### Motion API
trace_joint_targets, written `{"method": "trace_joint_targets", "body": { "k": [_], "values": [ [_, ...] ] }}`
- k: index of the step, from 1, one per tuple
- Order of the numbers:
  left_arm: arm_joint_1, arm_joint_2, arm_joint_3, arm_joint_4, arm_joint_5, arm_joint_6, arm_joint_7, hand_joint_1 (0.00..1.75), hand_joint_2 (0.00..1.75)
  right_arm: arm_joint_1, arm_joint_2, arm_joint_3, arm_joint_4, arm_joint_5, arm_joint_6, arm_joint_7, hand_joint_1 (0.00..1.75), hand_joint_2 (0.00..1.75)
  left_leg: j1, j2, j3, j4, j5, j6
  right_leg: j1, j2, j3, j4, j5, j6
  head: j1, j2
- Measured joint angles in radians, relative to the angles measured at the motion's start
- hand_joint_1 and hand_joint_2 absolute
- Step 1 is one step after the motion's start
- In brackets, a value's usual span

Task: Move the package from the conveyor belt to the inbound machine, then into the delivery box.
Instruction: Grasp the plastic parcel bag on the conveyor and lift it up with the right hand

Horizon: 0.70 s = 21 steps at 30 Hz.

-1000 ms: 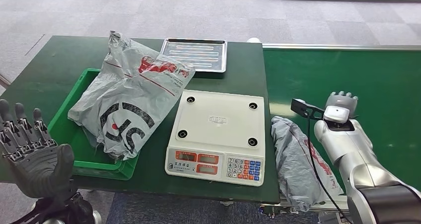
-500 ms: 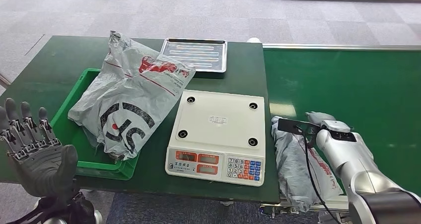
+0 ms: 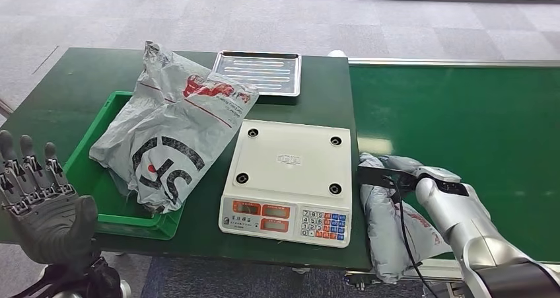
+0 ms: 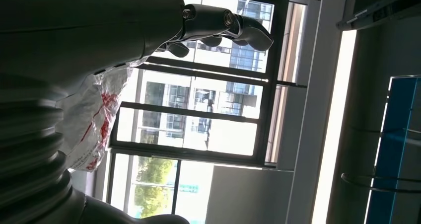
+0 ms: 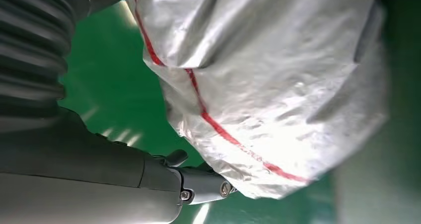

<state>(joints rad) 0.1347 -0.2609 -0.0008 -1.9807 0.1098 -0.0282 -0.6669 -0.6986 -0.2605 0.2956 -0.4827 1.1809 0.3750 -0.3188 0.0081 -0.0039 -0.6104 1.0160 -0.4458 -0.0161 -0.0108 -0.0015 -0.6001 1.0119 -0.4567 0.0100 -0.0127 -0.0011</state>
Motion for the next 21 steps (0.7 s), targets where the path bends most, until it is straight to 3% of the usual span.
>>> {"method": "trace_joint_targets", "body": {
  "k": [8, 12, 15, 21],
  "values": [
    [-0.002, 0.007, 0.004, -0.004, 0.004, -0.006, 0.0, 0.0, 1.75, 0.028, -0.001, 0.05, -0.057, -0.051, 0.005, -0.053, 0.0, 1.75, 0.001, 0.006, 0.002, 0.0, -0.001, -0.001, 0.001, 0.006, 0.0, 0.0, 0.0, 0.0, 0.0, 0.0],
    [-0.003, 0.009, 0.004, -0.002, 0.007, -0.016, -0.001, 0.0, 1.75, 0.063, 0.001, 0.081, -0.105, -0.113, -0.012, -0.158, 1.73, 1.75, 0.004, 0.009, 0.003, -0.001, -0.003, -0.004, 0.002, 0.008, 0.0, 0.0, 0.0, -0.002, 0.0, 0.0],
    [-0.007, 0.013, 0.005, 0.005, 0.014, -0.021, -0.009, 0.0, 1.75, 0.109, 0.01, 0.117, -0.169, -0.166, -0.031, -0.199, 1.75, 1.75, 0.007, 0.021, 0.003, -0.001, -0.009, -0.009, 0.004, 0.019, 0.002, 0.0, 0.0, -0.006, 0.0, 0.0],
    [-0.015, 0.021, 0.005, 0.018, 0.025, -0.013, -0.026, 0.0, 1.75, 0.146, 0.033, 0.202, -0.275, -0.226, -0.055, -0.196, 1.75, 1.75, 0.011, 0.05, 0.019, -0.006, -0.019, -0.012, 0.006, 0.049, 0.006, 0.0, -0.002, -0.012, 0.0, 0.0]
  ]
}}
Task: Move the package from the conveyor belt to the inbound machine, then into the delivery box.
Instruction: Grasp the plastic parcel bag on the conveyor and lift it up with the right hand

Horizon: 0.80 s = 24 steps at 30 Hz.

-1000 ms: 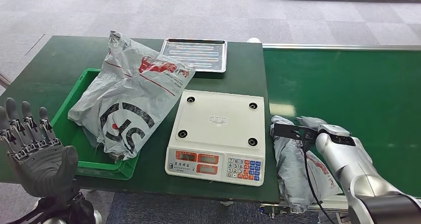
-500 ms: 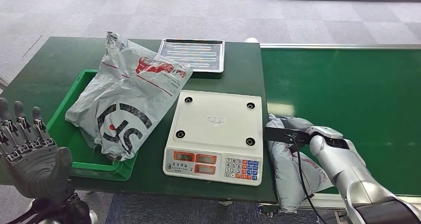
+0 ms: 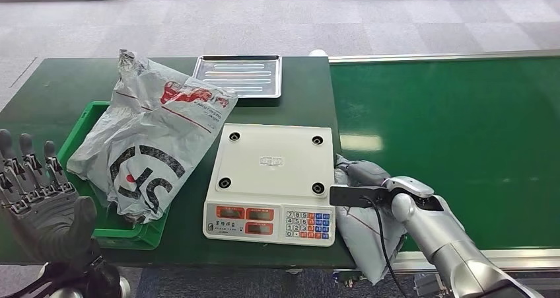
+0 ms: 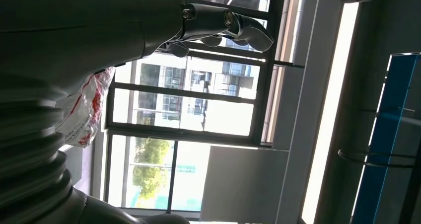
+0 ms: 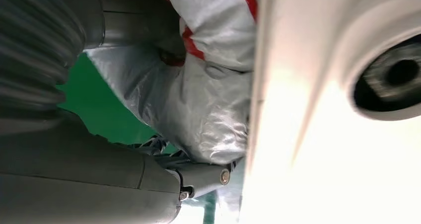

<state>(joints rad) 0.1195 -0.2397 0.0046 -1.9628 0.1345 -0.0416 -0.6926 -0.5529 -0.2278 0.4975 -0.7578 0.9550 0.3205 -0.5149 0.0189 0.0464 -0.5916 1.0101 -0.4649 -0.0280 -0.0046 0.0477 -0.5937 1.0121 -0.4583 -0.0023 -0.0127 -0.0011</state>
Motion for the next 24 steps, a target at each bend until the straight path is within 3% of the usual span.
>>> {"method": "trace_joint_targets", "body": {
  "k": [8, 16, 18, 22, 24],
  "values": [
    [0.002, 0.008, 0.0, 0.001, 0.008, 0.017, -0.008, 0.0, 1.75, 0.008, 0.005, 0.079, -0.08, -0.016, -0.04, 0.044, 1.75, 1.75, 0.001, 0.0, 0.011, -0.009, 0.0, -0.001, 0.001, 0.0, 0.005, 0.0, -0.005, -0.008, 0.0, 0.0],
    [0.015, 0.009, 0.003, -0.003, 0.003, 0.015, -0.009, 0.0, 1.75, 0.059, -0.007, 0.077, -0.211, 0.009, -0.116, 0.13, 1.75, 1.75, 0.001, -0.002, 0.011, -0.011, 0.0, -0.003, 0.001, -0.003, 0.006, 0.0, -0.007, -0.011, 0.0, 0.0],
    [0.026, 0.006, 0.009, -0.012, -0.005, 0.014, -0.009, 0.0, 1.75, 0.075, -0.008, 0.062, -0.267, 0.056, -0.217, 0.187, 1.75, 1.75, 0.0, -0.004, 0.009, -0.011, 0.001, -0.004, 0.001, -0.005, 0.006, 0.001, -0.007, -0.011, 0.0, 0.0],
    [0.054, -0.013, 0.024, -0.041, -0.019, 0.012, -0.009, 0.0, 1.75, 0.065, 0.016, -0.036, -0.457, 0.261, -0.589, 0.404, 1.75, 1.75, -0.001, -0.016, 0.008, -0.01, 0.006, -0.009, 0.0, -0.017, 0.001, 0.001, -0.007, -0.01, 0.0, 0.0],
    [0.056, -0.021, 0.025, -0.046, -0.021, 0.018, -0.006, 0.0, 1.75, 0.047, 0.039, -0.114, -0.567, 0.367, -0.764, 0.468, 1.75, 1.75, -0.001, -0.028, 0.008, -0.009, 0.01, -0.01, -0.001, -0.028, 0.002, 0.001, -0.007, -0.01, 0.0, 0.0]
  ]
}}
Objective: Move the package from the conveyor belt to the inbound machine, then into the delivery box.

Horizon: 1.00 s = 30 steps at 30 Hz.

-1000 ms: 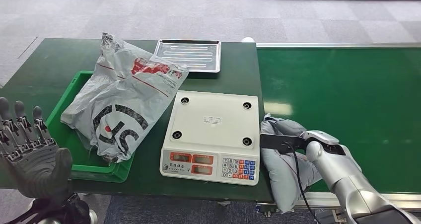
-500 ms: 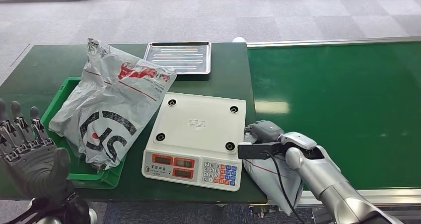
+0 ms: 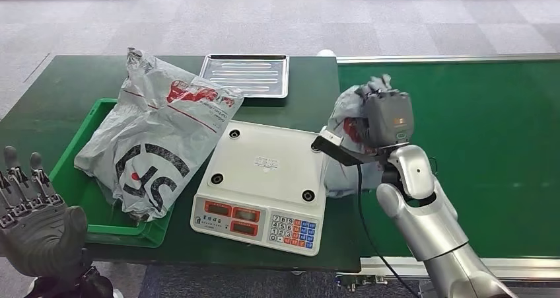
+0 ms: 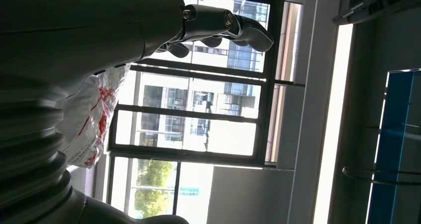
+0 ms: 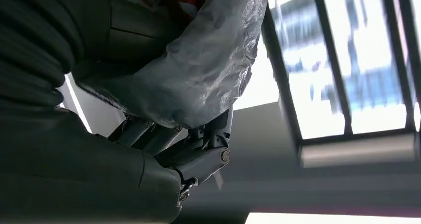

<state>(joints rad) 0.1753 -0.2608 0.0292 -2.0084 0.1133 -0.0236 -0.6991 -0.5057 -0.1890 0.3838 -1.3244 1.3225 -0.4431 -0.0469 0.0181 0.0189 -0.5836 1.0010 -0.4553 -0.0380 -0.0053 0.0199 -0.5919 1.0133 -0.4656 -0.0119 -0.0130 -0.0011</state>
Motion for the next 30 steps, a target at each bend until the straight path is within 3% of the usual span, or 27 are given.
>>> {"method": "trace_joint_targets", "body": {
  "k": [3, 6, 8, 11, 13, 14, 16, 20, 23, 27, 30],
  "values": [
    [-0.008, -0.005, -0.004, 0.005, 0.0, 0.016, 0.007, 0.0, 1.75, -0.004, 0.039, -0.127, -0.17, 0.095, -0.218, 0.012, 1.75, 1.75, 0.0, -0.016, -0.004, 0.001, 0.002, 0.001, 0.0, -0.016, 0.003, 0.0, -0.002, 0.002, 0.0, 0.0],
    [-0.018, -0.007, -0.009, 0.013, 0.0, 0.023, 0.008, 0.0, 1.75, -0.002, 0.075, -0.221, -0.297, 0.099, -0.258, -0.03, 1.75, 1.75, -0.001, -0.02, -0.003, 0.002, 0.001, 0.002, -0.001, -0.019, 0.006, 0.0, -0.003, 0.003, 0.0, 0.0],
    [-0.028, -0.007, -0.013, 0.022, 0.0, 0.029, 0.007, 0.0, 1.75, 0.008, 0.114, -0.272, -0.364, 0.078, -0.259, -0.141, 1.75, 1.75, -0.002, -0.019, -0.003, 0.003, 0.0, 0.003, -0.002, -0.018, 0.006, 0.0, -0.003, 0.003, 0.0, 0.0],
    [-0.047, -0.006, -0.027, 0.042, 0.001, 0.041, 0.006, 0.0, 1.75, 0.014, 0.218, -0.377, -0.447, 0.009, -0.258, -0.394, 1.75, 1.75, -0.003, -0.018, -0.003, 0.003, 0.0, 0.004, -0.003, -0.017, 0.006, 0.0, -0.003, 0.004, 0.0, 0.0],
    [-0.056, -0.004, -0.035, 0.055, 0.006, 0.049, 0.005, 0.0, 1.75, 0.017, 0.28, -0.433, -0.466, -0.016, -0.256, -0.468, 1.75, 1.75, -0.003, -0.018, -0.003, 0.003, 0.001, 0.004, -0.003, -0.018, 0.007, 0.0, -0.003, 0.004, 0.0, 0.0],
    [-0.06, -0.004, -0.038, 0.059, 0.009, 0.052, 0.004, 0.0, 1.75, 0.02, 0.3, -0.445, -0.466, -0.014, -0.25, -0.456, 1.75, 1.75, -0.003, -0.018, -0.003, 0.003, 0.001, 0.004, -0.003, -0.018, 0.007, 0.0, -0.003, 0.004, 0.0, 0.0],
    [-0.068, -0.002, -0.042, 0.067, 0.016, 0.051, 0.002, 0.0, 1.75, 0.021, 0.315, -0.429, -0.441, 0.005, -0.232, -0.356, 1.75, 1.75, -0.003, -0.017, -0.004, 0.003, 0.001, 0.004, -0.003, -0.017, 0.007, 0.0, -0.002, 0.005, 0.0, 0.0],
    [-0.094, 0.002, -0.048, 0.08, 0.028, 0.034, 0.007, 0.0, 1.75, -0.004, 0.299, -0.289, -0.32, 0.014, -0.16, -0.138, 1.75, 1.75, -0.004, -0.016, -0.003, 0.003, 0.002, 0.005, -0.003, -0.015, 0.007, 0.0, -0.001, 0.006, 0.0, 0.0],
    [-0.117, 0.004, -0.057, 0.094, 0.035, 0.021, 0.018, 0.0, 1.75, -0.033, 0.298, -0.182, -0.172, -0.009, -0.092, -0.091, 1.75, 1.75, -0.003, -0.016, -0.003, 0.003, 0.003, 0.005, -0.003, -0.016, 0.007, 0.0, 0.0, 0.006, 0.0, 0.0],
    [-0.143, 0.007, -0.07, 0.115, 0.043, 0.021, 0.026, 0.0, 1.75, -0.07, 0.33, -0.07, 0.08, -0.039, -0.149, -0.076, 1.75, 1.75, -0.003, -0.017, -0.003, 0.003, 0.005, 0.004, -0.003, -0.017, 0.006, 0.0, 0.0, 0.006, 0.0, 0.0],
    [-0.145, 0.009, -0.077, 0.125, 0.043, 0.022, 0.026, 0.0, 1.75, -0.084, 0.347, -0.034, 0.179, -0.047, -0.164, -0.073, 1.75, 1.75, -0.003, -0.021, -0.005, 0.003, 0.005, 0.004, -0.003, -0.019, 0.005, 0.0, 0.0, 0.005, 0.0, 0.0]
  ]
}}
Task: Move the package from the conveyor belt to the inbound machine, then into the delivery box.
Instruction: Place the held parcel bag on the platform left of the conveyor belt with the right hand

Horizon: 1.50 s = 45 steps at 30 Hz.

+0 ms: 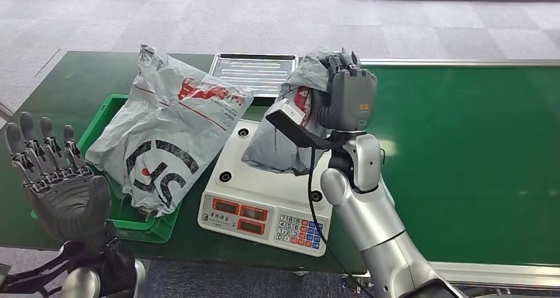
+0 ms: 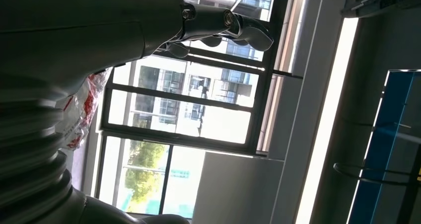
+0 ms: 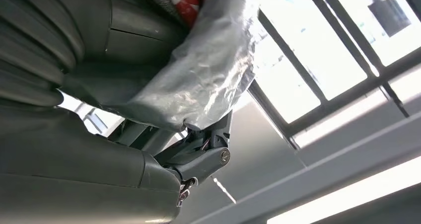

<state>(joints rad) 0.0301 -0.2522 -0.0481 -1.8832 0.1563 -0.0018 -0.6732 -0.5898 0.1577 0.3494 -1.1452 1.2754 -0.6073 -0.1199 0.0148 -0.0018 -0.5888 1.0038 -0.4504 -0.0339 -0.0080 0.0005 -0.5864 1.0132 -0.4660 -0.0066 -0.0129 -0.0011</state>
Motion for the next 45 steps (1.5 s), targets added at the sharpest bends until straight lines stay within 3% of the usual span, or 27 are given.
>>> {"method": "trace_joint_targets", "body": {
  "k": [7, 11, 15, 20, 25, 32, 45],
  "values": [
    [-0.004, 0.006, -0.012, 0.018, 0.002, 0.016, -0.002, 0.0, 1.75, -0.053, 0.052, 0.039, 0.194, -0.048, 0.018, 0.004, 1.71, 1.75, 0.0, 0.0, -0.002, 0.0, -0.001, 0.001, 0.0, 0.0, -0.002, 0.0, 0.0, 0.0, 0.0, 0.0],
    [-0.013, 0.008, -0.025, 0.027, 0.004, 0.017, 0.002, 0.0, 1.75, -0.096, 0.086, 0.039, 0.322, -0.092, 0.012, -0.011, 0.0, 1.75, 0.0, 0.0, -0.002, 0.0, -0.001, 0.0, 0.0, 0.0, -0.002, 0.0, 0.0, 0.001, 0.0, 0.0],
    [-0.024, 0.01, -0.036, 0.038, 0.008, 0.017, 0.008, 0.0, 1.75, -0.12, 0.115, 0.039, 0.408, -0.14, 0.043, -0.03, 0.0, 0.0, 0.0, 0.0, -0.001, 0.001, 0.0, 0.0, 0.0, 0.001, -0.002, 0.0, 0.0, 0.0, 0.0, 0.0],
    [-0.026, 0.013, -0.039, 0.046, 0.006, 0.034, 0.009, 0.0, 1.75, -0.12, 0.128, 0.037, 0.416, -0.209, -0.021, -0.072, 0.0, 0.0, 0.0, 0.0, -0.002, 0.001, 0.0, 0.0, 0.0, 0.001, -0.002, 0.0, 0.0, 0.0, 0.0, 0.0],
    [-0.011, 0.018, -0.039, 0.046, -0.009, 0.052, 0.005, 0.0, 1.75, -0.07, 0.1, 0.024, 0.185, -0.306, 0.009, -0.083, 0.0, 0.0, 0.0, 0.0, -0.002, 0.001, -0.001, 0.001, 0.0, 0.001, -0.003, 0.0, 0.0, 0.0, 0.0, 0.0],
    [0.019, 0.021, -0.042, 0.046, -0.026, 0.061, -0.008, 0.0, 1.75, -0.018, 0.051, 0.01, -0.071, -0.323, 0.024, -0.082, 0.0, 0.0, 0.0, 0.001, -0.002, 0.002, -0.001, 0.001, 0.0, 0.001, -0.002, -0.001, 0.0, 0.001, 0.0, 0.0],
    [0.046, 0.02, -0.053, 0.031, -0.045, 0.071, -0.008, 0.0, 1.75, 0.015, 0.017, 0.004, -0.258, -0.32, -0.014, -0.102, 0.0, 0.0, 0.0, 0.001, -0.001, 0.002, -0.001, 0.001, 0.0, 0.001, -0.002, -0.001, 0.0, 0.001, 0.0, 0.0]
  ]
}}
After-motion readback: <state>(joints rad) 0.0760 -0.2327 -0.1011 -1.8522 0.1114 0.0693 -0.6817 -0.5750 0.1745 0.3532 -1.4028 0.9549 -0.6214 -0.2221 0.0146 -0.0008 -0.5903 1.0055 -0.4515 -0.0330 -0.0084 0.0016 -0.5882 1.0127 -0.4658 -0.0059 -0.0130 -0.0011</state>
